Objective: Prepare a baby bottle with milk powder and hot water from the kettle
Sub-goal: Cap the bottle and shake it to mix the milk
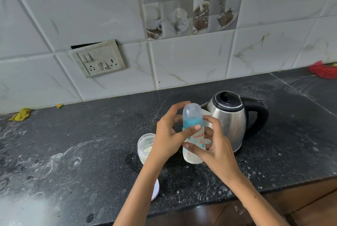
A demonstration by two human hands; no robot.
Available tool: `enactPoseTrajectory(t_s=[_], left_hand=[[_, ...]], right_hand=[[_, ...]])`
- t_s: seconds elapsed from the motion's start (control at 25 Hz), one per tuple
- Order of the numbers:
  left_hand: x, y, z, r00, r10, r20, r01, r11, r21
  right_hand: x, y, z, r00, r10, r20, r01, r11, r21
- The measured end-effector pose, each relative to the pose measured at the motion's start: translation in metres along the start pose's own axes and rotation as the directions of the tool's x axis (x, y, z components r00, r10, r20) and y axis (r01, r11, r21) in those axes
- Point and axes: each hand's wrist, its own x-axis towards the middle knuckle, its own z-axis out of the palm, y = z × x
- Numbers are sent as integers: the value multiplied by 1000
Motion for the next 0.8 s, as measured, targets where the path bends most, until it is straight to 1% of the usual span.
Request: enactPoseTrajectory(t_s=[0.12,0.16,0.24,0.32,0.4,0.48,0.56,0.68,0.72,0.8], left_hand=[[0,-4,-6,978,-89,191,88,996,12],[-2,-6,-7,968,-123,217,122,992,17],[-8,-12,-9,964,-166,207,162,986,35],[-14,-17,-8,963,-174,204,151,981,125],[-19,-16,-2,971,-130,201,88,974,207],[-20,-10,5,989,-61,134,25,967,255],[-21,-6,10,998,-15,63,-3,959,282],[-23,-9,13,999,33,-29,-27,978,208],[-25,-8,14,999,36,-41,-30,989,145],[-28,-6,14,999,27,-22,-26,999,31]], right_hand=[[1,-1,-5,988,90,127,-119,964,239],[2,-1,-9,980,113,164,-160,937,309],[9,-2,-19,971,149,188,-213,897,388],[15,-4,-27,967,174,186,-233,901,365],[17,-7,-31,973,157,168,-200,938,282],[18,-11,-32,984,114,140,-140,972,187],[19,-16,-31,988,73,134,-90,988,125],[22,-24,-34,982,65,175,-93,984,155],[24,-26,-37,977,73,199,-109,978,179],[32,-29,-46,966,57,253,-110,974,200]])
